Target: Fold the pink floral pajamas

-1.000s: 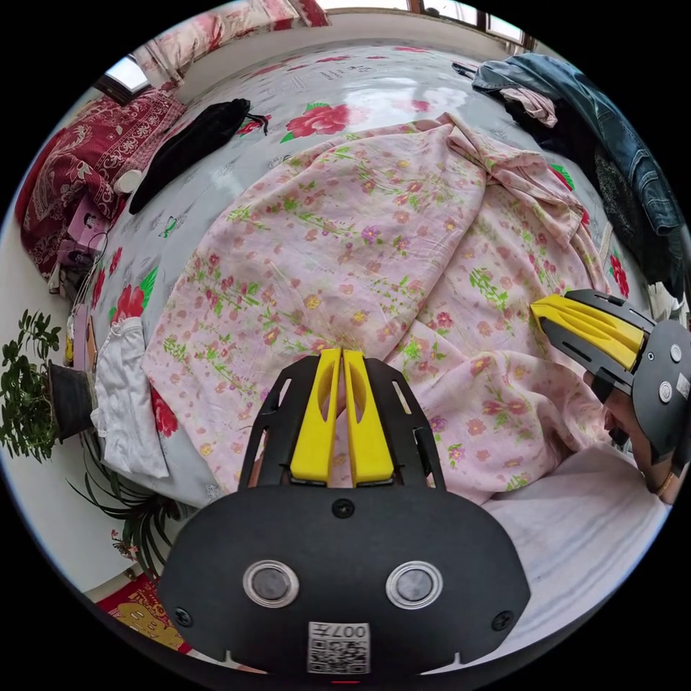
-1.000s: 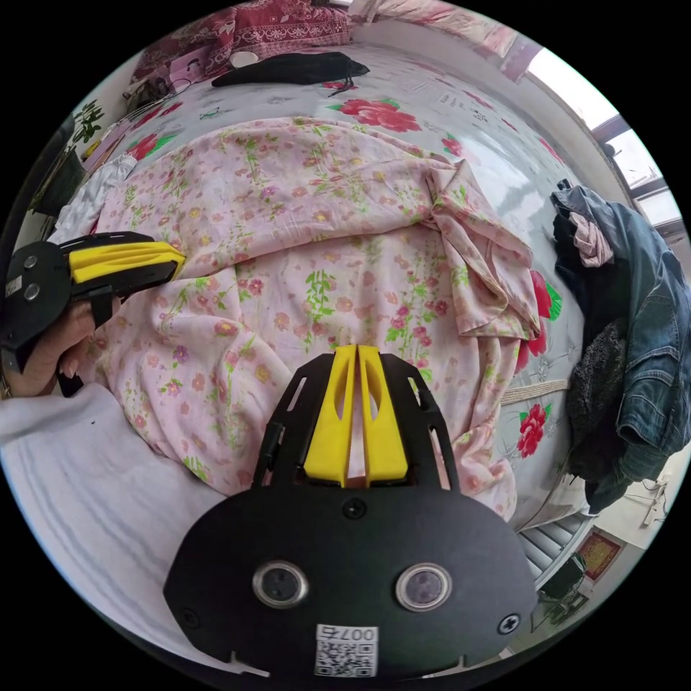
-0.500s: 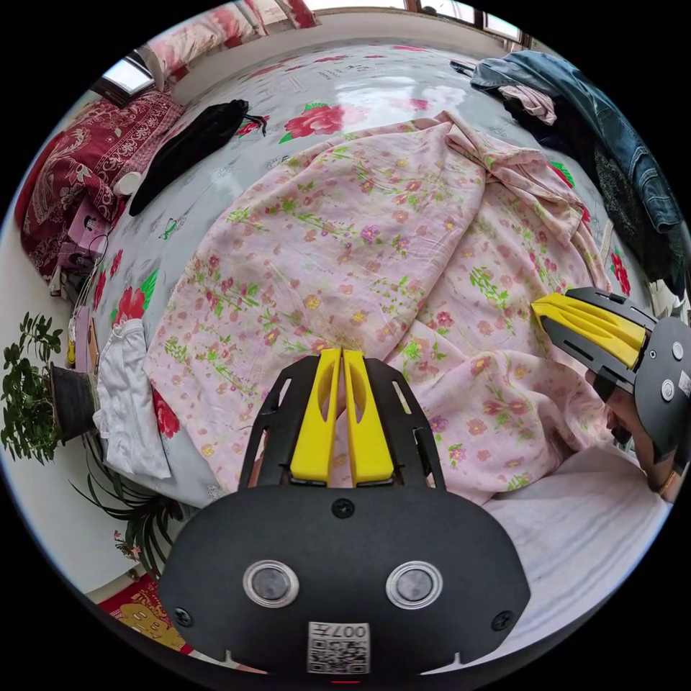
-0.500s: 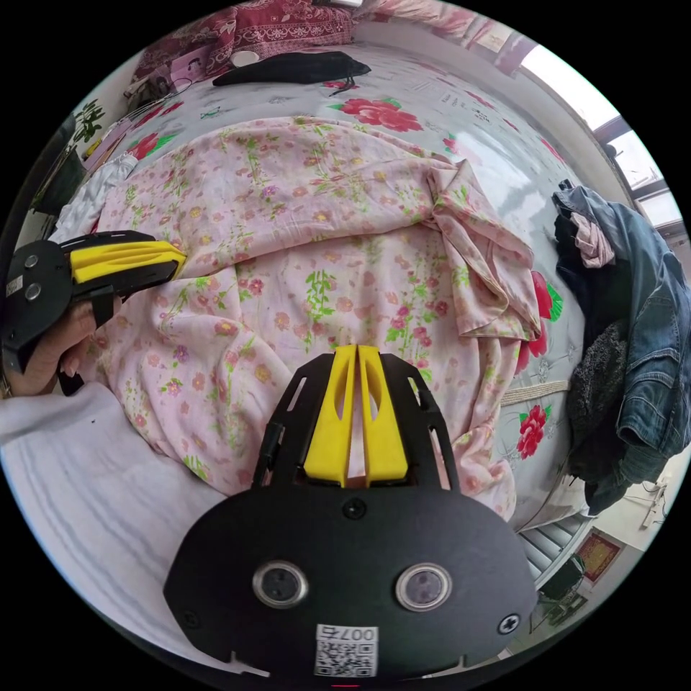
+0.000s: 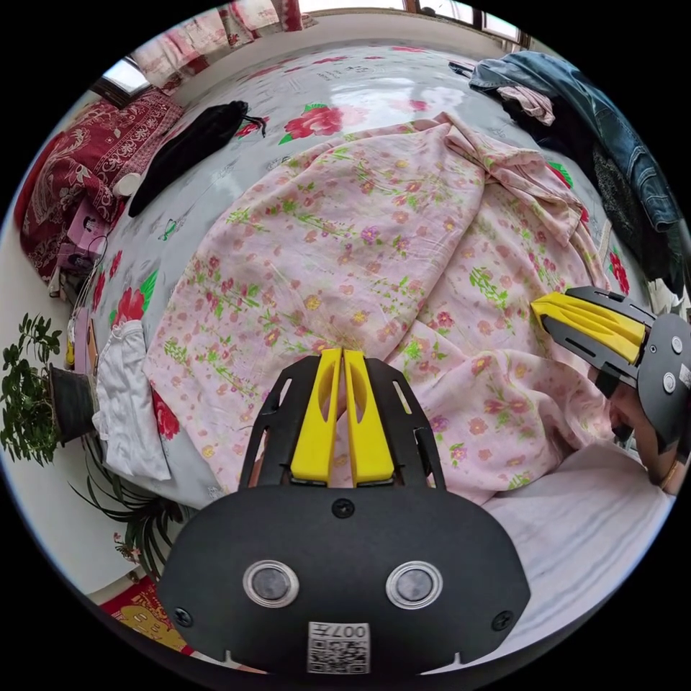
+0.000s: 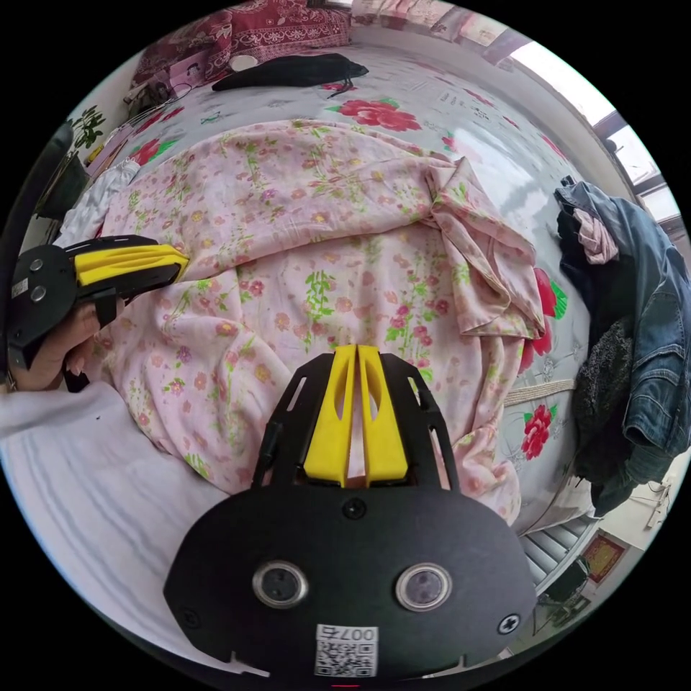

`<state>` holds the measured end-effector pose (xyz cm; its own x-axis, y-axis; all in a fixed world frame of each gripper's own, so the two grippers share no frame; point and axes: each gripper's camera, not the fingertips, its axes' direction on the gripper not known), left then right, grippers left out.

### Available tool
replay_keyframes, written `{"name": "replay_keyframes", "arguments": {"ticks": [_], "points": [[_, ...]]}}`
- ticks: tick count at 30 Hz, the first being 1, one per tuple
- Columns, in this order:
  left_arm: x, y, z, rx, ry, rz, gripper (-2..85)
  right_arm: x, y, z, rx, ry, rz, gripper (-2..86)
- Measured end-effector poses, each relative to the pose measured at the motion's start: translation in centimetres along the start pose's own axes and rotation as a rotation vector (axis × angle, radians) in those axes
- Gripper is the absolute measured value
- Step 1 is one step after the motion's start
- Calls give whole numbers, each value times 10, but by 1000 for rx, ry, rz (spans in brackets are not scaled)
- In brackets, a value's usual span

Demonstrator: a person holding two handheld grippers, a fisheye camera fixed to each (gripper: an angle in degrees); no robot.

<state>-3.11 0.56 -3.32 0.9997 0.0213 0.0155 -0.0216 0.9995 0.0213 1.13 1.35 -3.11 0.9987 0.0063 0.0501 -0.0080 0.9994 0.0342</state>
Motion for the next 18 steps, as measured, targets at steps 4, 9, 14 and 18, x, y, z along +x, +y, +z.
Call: {"name": "replay_keyframes", "arguments": {"ticks": [4, 9, 14, 18], "points": [[-14, 5, 1, -7, 16, 4, -10, 5, 6, 2, 1, -25, 4, 2], [-80, 31, -20, 60, 174, -143, -9, 31, 20, -7, 26, -195, -10, 39], [-177, 95, -35, 140, 200, -393, 3, 77, 36, -36, 188, -165, 38, 83], [-219, 133, -16, 68, 220, -430, 86, 112, 24, -38, 210, -89, 82, 102]]}}
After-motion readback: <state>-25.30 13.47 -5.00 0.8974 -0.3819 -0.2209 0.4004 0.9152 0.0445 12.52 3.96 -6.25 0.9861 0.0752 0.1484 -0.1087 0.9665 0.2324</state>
